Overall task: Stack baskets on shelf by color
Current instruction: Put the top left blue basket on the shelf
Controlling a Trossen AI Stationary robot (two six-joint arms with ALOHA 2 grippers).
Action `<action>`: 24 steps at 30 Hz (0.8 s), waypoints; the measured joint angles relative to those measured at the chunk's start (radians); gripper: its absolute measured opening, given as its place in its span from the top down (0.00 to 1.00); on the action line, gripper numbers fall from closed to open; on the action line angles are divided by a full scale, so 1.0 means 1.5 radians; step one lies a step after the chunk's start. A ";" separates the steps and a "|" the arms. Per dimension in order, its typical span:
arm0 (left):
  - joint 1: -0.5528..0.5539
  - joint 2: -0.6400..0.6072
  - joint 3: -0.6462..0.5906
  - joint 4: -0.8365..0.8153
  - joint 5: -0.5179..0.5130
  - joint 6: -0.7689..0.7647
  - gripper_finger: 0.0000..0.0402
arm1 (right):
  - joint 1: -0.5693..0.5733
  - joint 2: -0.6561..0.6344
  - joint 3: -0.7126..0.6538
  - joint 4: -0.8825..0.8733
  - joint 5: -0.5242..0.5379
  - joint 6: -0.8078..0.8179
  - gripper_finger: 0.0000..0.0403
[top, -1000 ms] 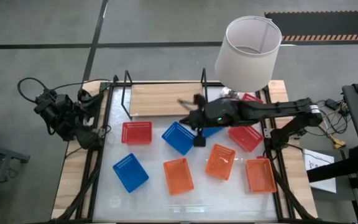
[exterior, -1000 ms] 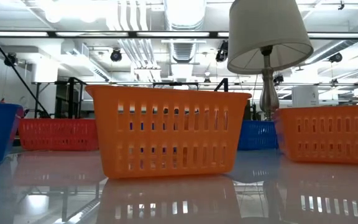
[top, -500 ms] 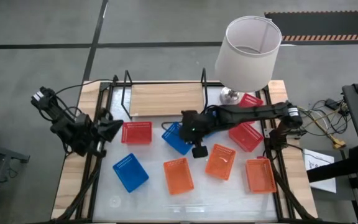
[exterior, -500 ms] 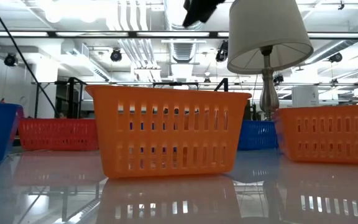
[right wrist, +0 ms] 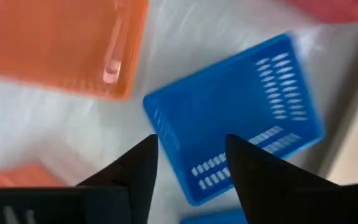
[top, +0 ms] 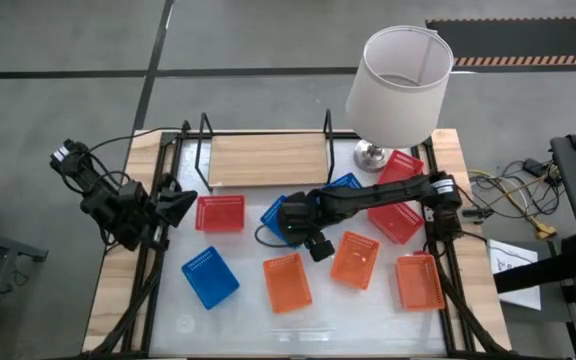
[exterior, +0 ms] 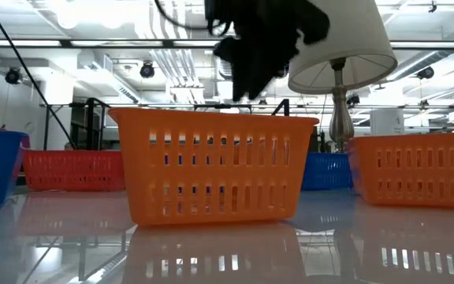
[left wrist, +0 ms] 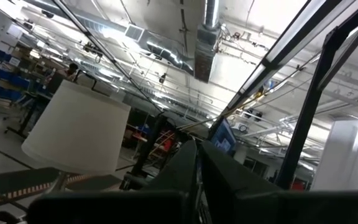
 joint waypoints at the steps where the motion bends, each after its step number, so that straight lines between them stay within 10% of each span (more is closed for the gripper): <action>1: 0.000 -0.001 0.000 0.000 0.000 0.000 0.98 | 0.000 0.007 0.000 -0.011 0.000 -0.010 0.53; 15: 0.000 0.000 0.000 -0.001 0.001 0.000 0.98 | -0.019 0.104 -0.002 -0.042 -0.005 -0.035 0.60; 24: 0.000 -0.001 -0.001 0.000 0.001 0.001 0.98 | -0.019 0.104 -0.002 -0.035 -0.024 -0.059 0.92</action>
